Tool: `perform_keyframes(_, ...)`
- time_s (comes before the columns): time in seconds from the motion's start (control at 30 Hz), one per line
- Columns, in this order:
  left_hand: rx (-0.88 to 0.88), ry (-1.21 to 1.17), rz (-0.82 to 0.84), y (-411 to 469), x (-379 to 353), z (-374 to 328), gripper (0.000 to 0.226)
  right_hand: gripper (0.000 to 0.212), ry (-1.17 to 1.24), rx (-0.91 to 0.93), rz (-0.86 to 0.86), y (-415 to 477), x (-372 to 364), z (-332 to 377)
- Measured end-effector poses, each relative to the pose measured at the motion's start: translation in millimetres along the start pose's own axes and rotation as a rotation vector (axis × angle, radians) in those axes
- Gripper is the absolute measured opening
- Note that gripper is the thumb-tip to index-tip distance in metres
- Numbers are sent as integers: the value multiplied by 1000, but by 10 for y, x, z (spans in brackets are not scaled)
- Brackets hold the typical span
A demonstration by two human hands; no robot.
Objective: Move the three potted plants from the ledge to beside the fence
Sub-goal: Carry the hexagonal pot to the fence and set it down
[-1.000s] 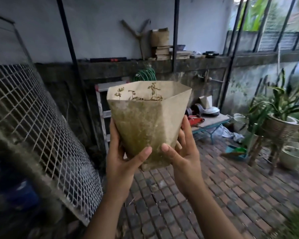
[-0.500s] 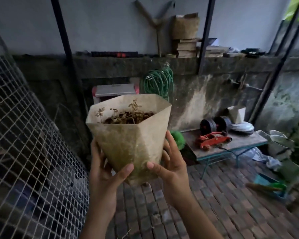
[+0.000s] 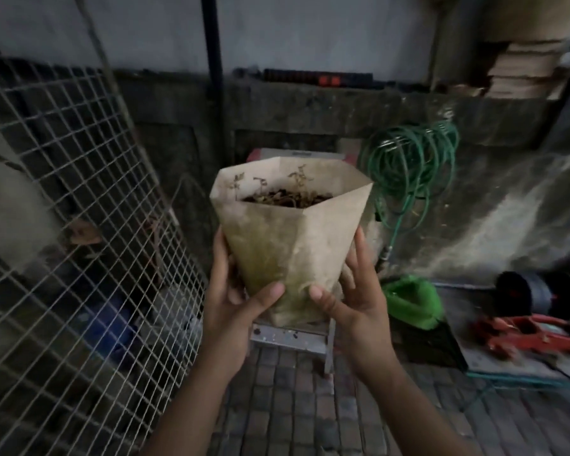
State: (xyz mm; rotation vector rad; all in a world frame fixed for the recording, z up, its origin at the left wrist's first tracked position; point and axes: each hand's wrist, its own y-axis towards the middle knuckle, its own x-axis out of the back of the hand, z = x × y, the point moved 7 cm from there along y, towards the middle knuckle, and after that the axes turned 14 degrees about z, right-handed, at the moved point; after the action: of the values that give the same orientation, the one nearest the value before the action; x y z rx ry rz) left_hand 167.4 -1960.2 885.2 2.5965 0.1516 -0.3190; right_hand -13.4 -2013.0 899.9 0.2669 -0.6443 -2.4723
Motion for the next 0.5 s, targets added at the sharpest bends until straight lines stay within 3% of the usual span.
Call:
perform_keyframes(0.23,-39,55,-189,453,-42,539,112,93,75,-19,219,754,497,-664)
perform_keyframes(0.5,-93,230,-557,539,-346,1063,113,95,265,-81,560,1341,911,-1239)
